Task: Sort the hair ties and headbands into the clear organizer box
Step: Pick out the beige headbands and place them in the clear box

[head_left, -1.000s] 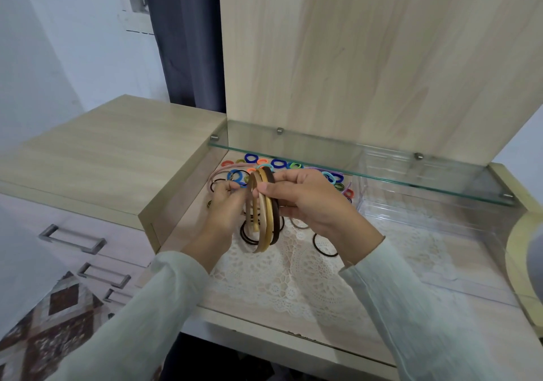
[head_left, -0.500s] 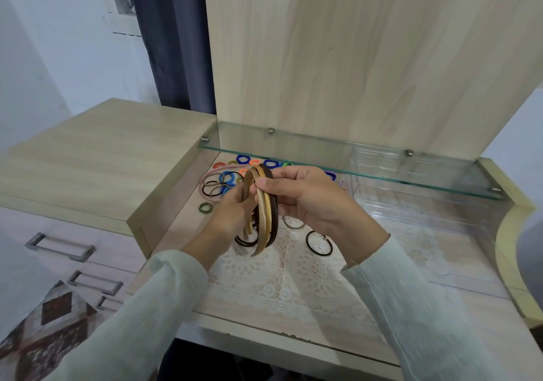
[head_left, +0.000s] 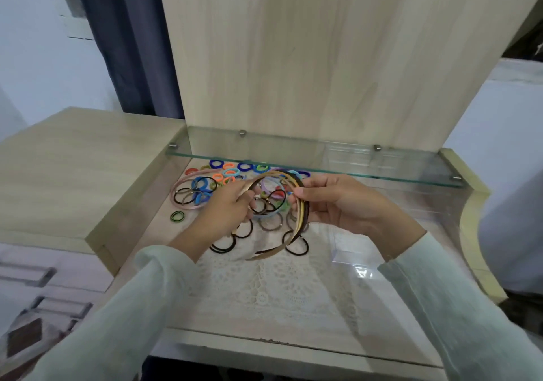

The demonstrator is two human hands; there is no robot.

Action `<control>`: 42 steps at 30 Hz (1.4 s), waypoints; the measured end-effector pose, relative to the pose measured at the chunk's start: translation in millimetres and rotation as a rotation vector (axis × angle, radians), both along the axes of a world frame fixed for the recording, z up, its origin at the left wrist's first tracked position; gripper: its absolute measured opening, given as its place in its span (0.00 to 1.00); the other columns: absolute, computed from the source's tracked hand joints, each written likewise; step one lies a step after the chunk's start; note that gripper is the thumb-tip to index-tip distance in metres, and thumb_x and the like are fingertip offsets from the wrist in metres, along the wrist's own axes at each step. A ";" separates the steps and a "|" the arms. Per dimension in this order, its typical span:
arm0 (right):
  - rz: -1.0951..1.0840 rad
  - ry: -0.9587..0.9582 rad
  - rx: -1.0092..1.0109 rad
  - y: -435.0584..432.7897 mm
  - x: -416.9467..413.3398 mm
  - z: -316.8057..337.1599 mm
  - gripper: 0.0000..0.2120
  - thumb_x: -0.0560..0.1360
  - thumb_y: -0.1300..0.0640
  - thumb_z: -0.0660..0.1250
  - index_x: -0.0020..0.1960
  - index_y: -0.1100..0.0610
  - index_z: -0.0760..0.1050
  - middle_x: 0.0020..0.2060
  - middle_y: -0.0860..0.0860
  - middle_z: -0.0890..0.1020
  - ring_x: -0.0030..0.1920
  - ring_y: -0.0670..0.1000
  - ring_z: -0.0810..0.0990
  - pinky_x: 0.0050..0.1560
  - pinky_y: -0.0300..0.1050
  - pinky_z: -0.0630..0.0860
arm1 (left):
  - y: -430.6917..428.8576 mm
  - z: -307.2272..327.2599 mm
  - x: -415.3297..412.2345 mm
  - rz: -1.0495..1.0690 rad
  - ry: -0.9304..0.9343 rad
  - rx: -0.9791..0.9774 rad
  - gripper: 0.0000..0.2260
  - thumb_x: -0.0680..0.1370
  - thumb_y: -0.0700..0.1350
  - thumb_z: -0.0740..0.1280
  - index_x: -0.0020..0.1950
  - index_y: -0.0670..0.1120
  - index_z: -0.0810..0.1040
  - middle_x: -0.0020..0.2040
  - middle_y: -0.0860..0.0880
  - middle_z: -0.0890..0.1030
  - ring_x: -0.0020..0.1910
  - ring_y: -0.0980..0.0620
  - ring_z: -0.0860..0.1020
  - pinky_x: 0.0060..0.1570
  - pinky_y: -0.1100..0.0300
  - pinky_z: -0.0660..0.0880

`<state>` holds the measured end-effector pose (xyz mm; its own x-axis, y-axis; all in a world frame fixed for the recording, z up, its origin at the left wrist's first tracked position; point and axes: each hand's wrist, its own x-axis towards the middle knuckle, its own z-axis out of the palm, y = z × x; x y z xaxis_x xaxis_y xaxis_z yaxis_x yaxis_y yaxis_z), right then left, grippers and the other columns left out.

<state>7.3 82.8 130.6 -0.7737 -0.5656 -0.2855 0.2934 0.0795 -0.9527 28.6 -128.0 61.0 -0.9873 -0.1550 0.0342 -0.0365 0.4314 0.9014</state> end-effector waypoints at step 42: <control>-0.555 0.422 0.411 169.8 -29.5 -81.9 0.07 0.76 0.59 0.69 0.51 0.60 0.75 0.35 0.53 0.82 0.33 0.48 0.80 0.41 0.44 0.80 | 168.3 -16.9 -65.9 -0.195 0.292 -0.235 0.04 0.77 0.42 0.69 0.49 0.50 0.78 0.44 0.56 0.77 0.36 0.56 0.78 0.35 0.68 0.68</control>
